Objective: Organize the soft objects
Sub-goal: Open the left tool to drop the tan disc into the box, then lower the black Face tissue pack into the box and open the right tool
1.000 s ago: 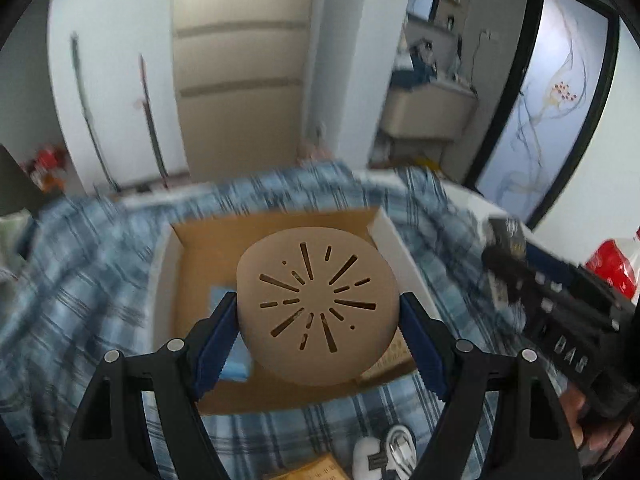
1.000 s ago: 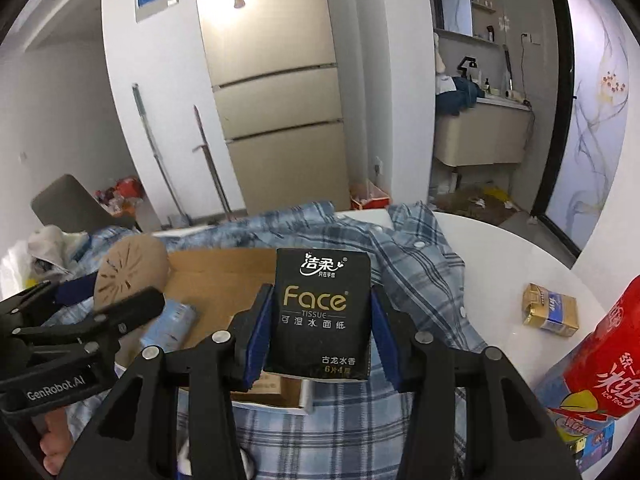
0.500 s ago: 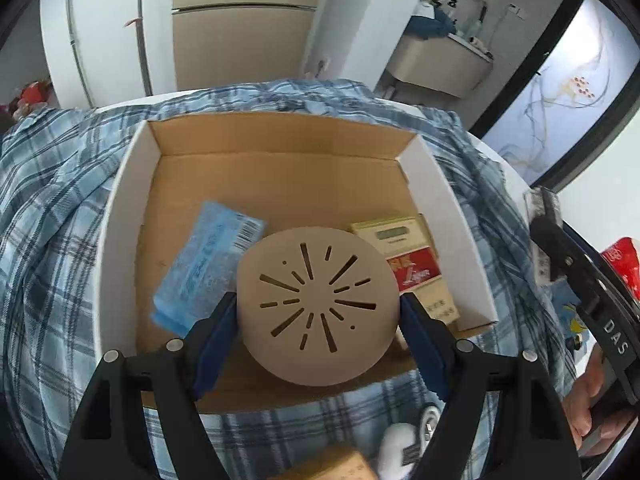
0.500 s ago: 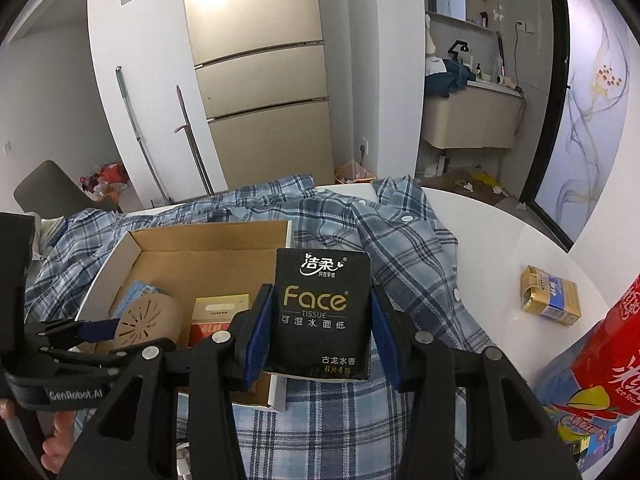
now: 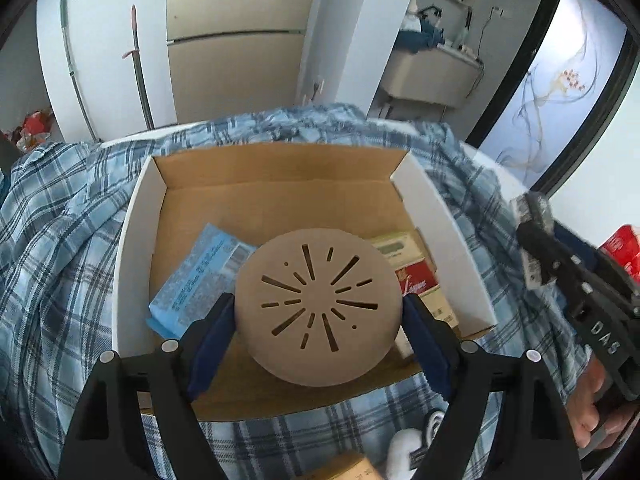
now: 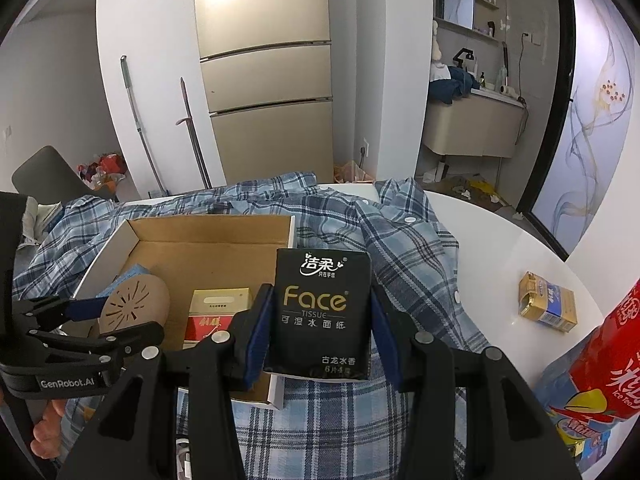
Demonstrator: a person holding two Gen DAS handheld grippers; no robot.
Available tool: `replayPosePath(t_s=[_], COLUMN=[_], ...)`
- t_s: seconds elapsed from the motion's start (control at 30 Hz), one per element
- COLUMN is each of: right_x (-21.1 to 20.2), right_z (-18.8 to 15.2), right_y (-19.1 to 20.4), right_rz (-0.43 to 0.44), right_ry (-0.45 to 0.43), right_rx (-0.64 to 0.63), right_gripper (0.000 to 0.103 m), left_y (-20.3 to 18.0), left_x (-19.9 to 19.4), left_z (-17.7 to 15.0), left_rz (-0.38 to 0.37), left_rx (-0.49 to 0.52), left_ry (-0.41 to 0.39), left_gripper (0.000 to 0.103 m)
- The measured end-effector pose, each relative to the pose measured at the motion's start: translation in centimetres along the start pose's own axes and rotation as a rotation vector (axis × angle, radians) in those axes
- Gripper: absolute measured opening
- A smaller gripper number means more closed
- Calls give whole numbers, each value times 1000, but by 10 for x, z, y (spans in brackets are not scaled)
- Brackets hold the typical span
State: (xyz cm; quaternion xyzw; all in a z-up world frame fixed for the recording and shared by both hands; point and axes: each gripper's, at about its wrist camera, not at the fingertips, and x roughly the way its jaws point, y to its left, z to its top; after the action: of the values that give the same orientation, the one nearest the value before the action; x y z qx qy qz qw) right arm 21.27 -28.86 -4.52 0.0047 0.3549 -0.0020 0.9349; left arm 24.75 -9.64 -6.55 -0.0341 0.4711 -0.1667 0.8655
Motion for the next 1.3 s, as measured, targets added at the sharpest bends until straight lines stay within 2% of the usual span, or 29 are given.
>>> replayPosePath(t_s=[0.23, 0.4, 0.6, 0.7, 0.8, 0.93, 0.97, 1.03, 1.1, 1.23, 1.3], right_x=[1, 0, 0, 1, 0, 1, 2, 4, 8, 23, 34], right_z=[0, 1, 1, 1, 2, 11, 14, 20, 26, 35, 38], right_y=[-4, -5, -5, -5, -3, 6, 10, 18, 29, 55, 67], right_rz=[14, 20, 42, 60, 69, 78, 90, 114, 128, 155, 171], right_ry=[9, 7, 11, 17, 13, 17, 20, 28, 40, 74, 92], right_rx=[14, 18, 25, 35, 31, 29, 29, 23, 6, -20, -16], right_gripper=[46, 46, 46, 46, 46, 46, 46, 46, 46, 46, 46], left_y=[-2, -10, -16, -17, -9, 3, 6, 11, 12, 18, 27], left_x=[-3, -16, -34, -43, -53, -71, -76, -92, -103, -112, -112], left_z=[0, -1, -2, -2, -1, 3, 3, 0, 1, 4, 4], left_rz=[-10, -31, 85, 170, 184, 151, 148, 155, 172, 209, 233], left_rx=[12, 47, 85, 109, 94, 41, 16, -9, 4, 13, -34], left_ry=[-24, -97, -207, -261, -323, -394, -421, -504, -550, -566, -579], left_gripper=[84, 84, 85, 92, 93, 99, 103, 103, 103, 103, 103])
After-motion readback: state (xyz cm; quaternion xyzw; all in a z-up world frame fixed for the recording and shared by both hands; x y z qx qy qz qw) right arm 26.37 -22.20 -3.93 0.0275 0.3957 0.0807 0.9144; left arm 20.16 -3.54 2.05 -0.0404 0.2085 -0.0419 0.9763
